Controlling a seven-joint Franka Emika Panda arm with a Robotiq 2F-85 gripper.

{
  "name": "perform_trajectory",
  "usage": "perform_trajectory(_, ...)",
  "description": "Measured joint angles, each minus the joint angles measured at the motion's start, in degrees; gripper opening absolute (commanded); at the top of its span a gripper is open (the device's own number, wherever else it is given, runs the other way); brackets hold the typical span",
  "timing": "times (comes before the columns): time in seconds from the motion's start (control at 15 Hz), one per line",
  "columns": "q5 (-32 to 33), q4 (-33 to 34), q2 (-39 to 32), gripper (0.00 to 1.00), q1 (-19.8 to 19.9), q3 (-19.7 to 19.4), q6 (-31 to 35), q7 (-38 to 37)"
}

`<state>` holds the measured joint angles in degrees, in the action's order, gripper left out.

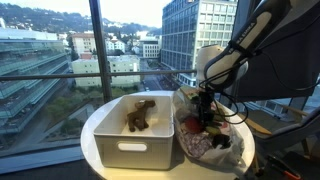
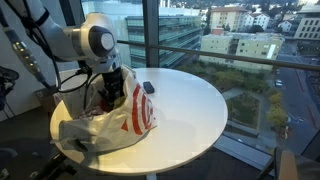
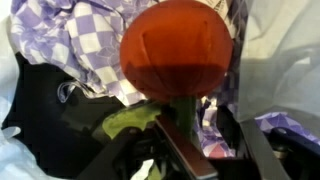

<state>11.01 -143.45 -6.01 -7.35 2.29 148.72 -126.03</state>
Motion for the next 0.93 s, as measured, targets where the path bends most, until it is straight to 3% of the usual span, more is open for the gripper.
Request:
perform_trajectory(0.13, 0.85, -1.17, 2.98, 0.99, -0.77, 0.53, -1.15, -1.06)
perform_trajectory(0.2, 0.85, -1.88, 5.17, 1.00, -1.09, 1.19, -2.33, -1.04)
perform_trajectory(0.6, 0.75, -0.71, 18.10, 1.00, -3.44, 9.40, -17.60, 0.43)
perform_trajectory(0.93, 5.62, 8.13, 18.80, 1.00, -4.17, 16.15, -27.08, 0.27)
